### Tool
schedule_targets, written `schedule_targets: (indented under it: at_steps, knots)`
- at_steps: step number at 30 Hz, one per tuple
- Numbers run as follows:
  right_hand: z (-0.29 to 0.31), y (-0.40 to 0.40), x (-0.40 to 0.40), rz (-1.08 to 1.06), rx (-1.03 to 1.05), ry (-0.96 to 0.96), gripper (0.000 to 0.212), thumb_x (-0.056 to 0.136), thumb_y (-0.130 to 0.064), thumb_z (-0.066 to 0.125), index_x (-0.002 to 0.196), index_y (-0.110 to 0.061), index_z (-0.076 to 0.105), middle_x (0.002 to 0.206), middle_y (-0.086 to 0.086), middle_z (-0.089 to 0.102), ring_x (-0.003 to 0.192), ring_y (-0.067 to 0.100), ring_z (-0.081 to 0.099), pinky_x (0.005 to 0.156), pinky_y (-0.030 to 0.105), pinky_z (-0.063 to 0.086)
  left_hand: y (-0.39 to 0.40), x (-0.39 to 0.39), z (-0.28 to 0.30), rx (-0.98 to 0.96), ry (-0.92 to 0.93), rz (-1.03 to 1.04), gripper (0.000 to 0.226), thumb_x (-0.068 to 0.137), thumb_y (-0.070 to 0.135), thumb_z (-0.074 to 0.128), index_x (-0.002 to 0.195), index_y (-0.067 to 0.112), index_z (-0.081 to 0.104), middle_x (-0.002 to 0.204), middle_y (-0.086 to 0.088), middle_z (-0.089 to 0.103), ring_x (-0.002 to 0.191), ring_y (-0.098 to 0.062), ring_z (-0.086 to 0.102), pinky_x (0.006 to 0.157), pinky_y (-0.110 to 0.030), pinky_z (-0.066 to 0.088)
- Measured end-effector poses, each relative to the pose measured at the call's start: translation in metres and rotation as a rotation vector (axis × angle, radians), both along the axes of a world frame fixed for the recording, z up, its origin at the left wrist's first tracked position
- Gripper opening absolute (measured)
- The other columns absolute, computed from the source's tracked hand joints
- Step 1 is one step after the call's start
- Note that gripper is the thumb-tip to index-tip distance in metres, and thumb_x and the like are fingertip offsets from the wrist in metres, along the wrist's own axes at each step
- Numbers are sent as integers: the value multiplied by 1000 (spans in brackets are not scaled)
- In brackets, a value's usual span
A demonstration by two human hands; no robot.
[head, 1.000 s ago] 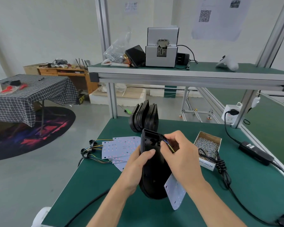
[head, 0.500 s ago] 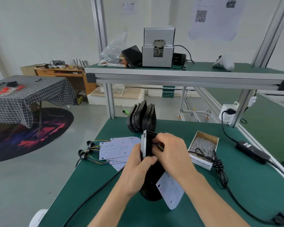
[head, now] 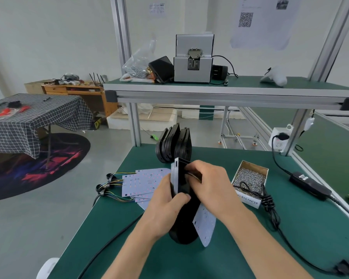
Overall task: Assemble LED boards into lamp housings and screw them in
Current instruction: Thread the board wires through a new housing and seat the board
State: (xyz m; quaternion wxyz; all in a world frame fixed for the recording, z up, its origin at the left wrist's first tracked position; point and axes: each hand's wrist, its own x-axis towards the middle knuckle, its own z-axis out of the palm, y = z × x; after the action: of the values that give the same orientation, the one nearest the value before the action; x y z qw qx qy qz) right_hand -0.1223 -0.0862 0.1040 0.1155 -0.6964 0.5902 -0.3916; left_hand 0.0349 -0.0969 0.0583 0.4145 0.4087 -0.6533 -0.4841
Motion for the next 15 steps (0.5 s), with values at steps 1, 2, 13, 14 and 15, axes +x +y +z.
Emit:
schedule_targets:
  at_steps: [1,2,13,14,15]
  knots:
    - [-2,-1,1,-37,-15,-59,16,93,-16,71,107,-21,75,99,-11,77,94,8,69,84,30,54,1,-1,1,-8,-13,9,33,72,39,60,104,37,60,100,7,67,91,-12,61,84,-36,51]
    - [-4,-1,3,-73,-26,-115,12,92,-18,73,103,-22,75,94,-13,76,89,4,69,82,27,53,2,-2,1,-21,-23,17,34,72,39,59,106,38,60,103,7,67,95,-13,62,87,-38,51]
    - [-12,4,3,-11,-104,-123,21,91,-9,70,100,-25,81,93,-9,72,86,9,66,79,27,50,7,-2,7,-123,-122,-20,31,78,30,57,108,39,54,100,17,63,98,-10,59,86,-31,49]
    - [-12,4,1,1,-91,-109,24,91,-7,69,101,-25,81,95,-9,72,88,9,66,80,26,50,7,-2,7,-127,-138,-17,30,78,32,57,107,42,53,98,19,62,96,-7,58,83,-27,47]
    - [-12,3,-1,7,-79,-92,25,91,-6,68,103,-25,81,96,-9,73,89,9,66,81,26,50,8,-3,7,-129,-151,-11,29,78,32,57,104,45,51,97,20,62,94,-5,58,79,-22,45]
